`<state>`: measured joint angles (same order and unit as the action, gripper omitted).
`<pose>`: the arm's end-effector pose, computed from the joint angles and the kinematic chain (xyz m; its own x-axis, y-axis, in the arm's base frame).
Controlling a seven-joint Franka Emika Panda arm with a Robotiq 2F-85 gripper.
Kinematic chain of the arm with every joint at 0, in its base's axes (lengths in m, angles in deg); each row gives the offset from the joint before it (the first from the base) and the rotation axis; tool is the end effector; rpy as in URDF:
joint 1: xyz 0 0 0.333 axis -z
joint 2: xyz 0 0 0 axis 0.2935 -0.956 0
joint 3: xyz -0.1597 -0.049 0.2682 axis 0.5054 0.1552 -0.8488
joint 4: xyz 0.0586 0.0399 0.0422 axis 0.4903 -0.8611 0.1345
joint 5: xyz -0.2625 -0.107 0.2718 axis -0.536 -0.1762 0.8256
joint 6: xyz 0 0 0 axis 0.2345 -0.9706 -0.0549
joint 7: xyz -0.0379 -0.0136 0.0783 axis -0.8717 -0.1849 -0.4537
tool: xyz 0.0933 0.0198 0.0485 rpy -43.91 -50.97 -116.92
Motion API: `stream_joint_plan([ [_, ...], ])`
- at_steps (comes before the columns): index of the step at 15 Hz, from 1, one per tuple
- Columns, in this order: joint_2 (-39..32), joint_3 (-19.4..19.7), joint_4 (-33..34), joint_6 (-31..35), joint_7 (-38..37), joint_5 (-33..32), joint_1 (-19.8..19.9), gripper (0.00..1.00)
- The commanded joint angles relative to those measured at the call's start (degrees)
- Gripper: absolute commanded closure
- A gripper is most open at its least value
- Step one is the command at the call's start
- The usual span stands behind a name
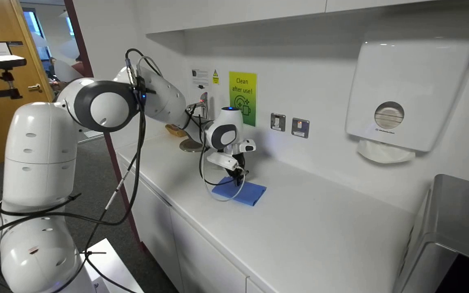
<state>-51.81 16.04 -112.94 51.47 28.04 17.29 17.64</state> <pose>0.6260 -0.0203 0.3159 0.9972 0.0335 0.0669 0.0310 -0.9988 0.0381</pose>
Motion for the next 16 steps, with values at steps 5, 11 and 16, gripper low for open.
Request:
stream_joint_plan([
  [5, 12.9, 0.0, -20.6, 7.5, 0.0, -0.1, 0.3, 1.0],
  [11, 15.4, 1.7, -26.1, 11.0, -3.1, -0.2, 1.7, 1.0],
  [16, 16.0, 4.9, -28.4, 12.7, -5.1, 0.9, 4.6, 1.0],
])
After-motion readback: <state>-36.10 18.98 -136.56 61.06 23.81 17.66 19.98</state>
